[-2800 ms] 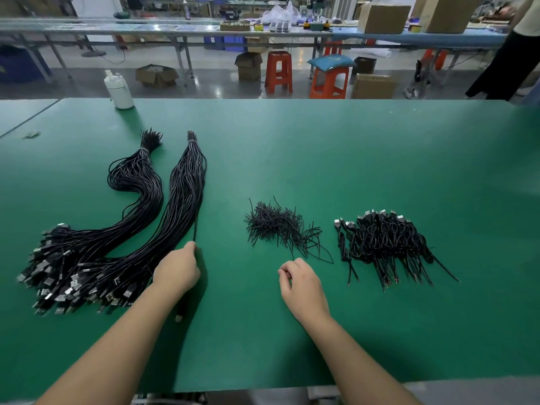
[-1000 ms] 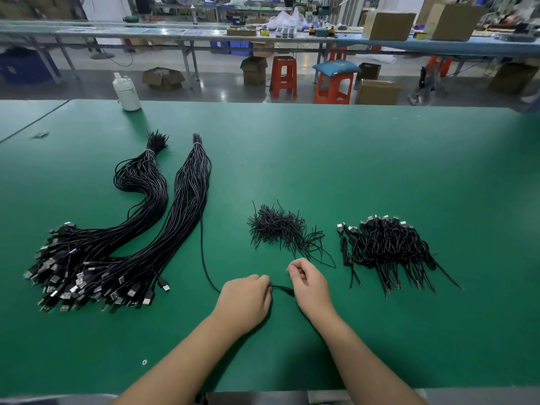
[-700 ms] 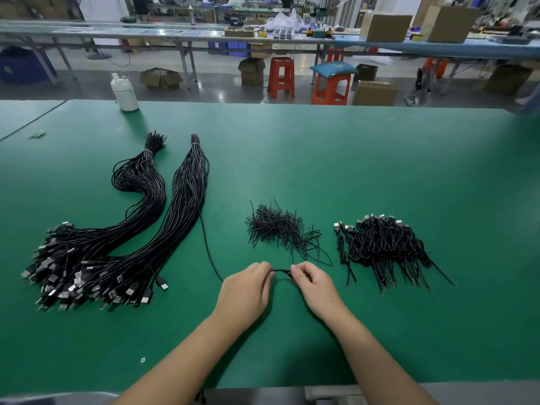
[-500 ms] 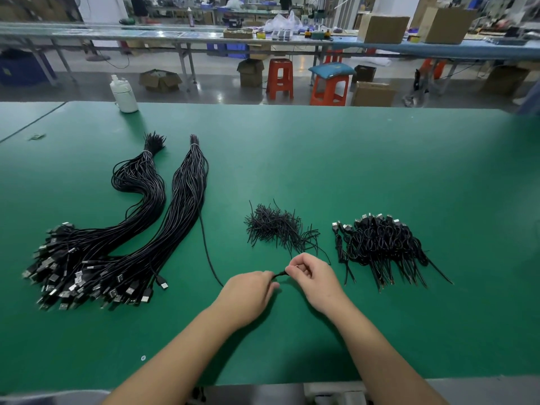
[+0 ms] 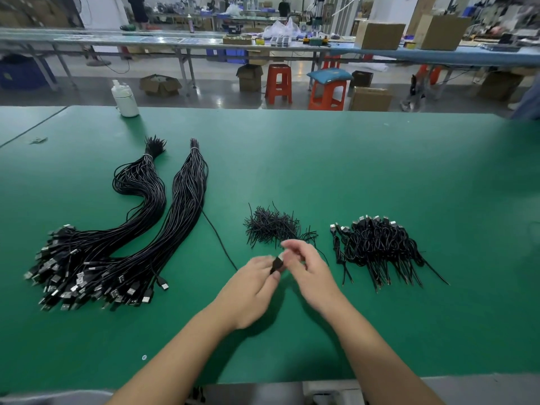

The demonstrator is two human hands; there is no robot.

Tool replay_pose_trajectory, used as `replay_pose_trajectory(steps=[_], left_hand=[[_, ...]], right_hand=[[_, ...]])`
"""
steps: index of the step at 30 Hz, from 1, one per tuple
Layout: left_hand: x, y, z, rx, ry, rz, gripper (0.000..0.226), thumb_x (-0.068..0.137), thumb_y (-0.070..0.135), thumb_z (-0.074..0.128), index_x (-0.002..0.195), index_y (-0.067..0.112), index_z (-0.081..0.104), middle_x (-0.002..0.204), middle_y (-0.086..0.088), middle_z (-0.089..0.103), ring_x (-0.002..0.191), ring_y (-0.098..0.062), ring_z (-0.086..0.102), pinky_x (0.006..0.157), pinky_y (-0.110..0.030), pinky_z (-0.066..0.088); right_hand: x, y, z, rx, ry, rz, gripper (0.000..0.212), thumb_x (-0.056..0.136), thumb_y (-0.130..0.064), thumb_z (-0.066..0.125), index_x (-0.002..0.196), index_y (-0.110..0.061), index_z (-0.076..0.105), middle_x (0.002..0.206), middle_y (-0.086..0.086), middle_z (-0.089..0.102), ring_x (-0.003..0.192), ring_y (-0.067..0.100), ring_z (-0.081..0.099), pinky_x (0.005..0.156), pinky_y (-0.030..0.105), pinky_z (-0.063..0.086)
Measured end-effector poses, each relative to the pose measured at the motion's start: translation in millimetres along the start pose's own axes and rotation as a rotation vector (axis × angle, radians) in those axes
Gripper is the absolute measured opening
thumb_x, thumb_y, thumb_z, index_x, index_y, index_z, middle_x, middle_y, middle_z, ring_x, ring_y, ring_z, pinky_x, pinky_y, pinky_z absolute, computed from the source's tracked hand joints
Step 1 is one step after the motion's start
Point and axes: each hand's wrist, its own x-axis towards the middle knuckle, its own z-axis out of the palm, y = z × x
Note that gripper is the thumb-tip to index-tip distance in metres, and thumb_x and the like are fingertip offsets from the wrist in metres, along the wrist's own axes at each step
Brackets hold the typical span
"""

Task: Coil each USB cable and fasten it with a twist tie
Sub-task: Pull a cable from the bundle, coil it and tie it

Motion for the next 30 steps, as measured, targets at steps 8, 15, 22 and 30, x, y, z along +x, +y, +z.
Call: replay_pose_trajectory(steps=[8,15,22,30], left_hand=[[0,23,-27,-0.473,0.261,-0.114,0.047,0.098,0.037,0.024,0.131,0.04,0.057,0.15,0.02,0.041,0.141,0.008,0.025,0.119,-0.022,0.016],[13,25,-60,-1.264,0.484,-0.165,0.048,0.101,0.018,0.022,0.121,0.006,0.064,0.125,-0.009,0.068,0.128,-0.015,0.055,0.118,-0.036,0.03],[-4,12,-103,-1.225,-0.707,-0.177,0.048,0.1,0.027,0.035,0.113,-0.011,0.062,0.105,-0.029,0.069,0.085,-0.036,0.073,0.066,-0.034,0.06],[1,-14,-41,-0.78,-0.075,-0.382,0.031,0.106,0.022,0.039,0.123,0.009,0.062,0.127,-0.008,0.066,0.122,-0.018,0.061,0.105,-0.028,0.047]], right_hand=[[-17,-12,33,0.323,-0.185,0.122,0.038,0.108,-0.023,0.033,0.108,-0.016,0.071,0.108,-0.003,0.073,0.107,0.008,0.064,0.102,0.025,0.041],[-27,-14,39,0.252,-0.304,0.094,0.043,0.108,-0.03,0.037,0.069,-0.015,0.047,0.055,0.0,0.028,0.052,0.017,0.031,0.06,0.026,0.045],[-23,3,32,0.54,-0.229,0.282,0.044,0.104,-0.038,0.044,0.064,-0.021,0.042,0.054,-0.003,0.02,0.051,0.017,0.021,0.055,0.028,0.038],[-19,1,32,0.54,-0.246,0.268,0.045,0.104,-0.037,0.044,0.063,-0.022,0.04,0.053,-0.002,0.019,0.048,0.015,0.018,0.049,0.026,0.026]])
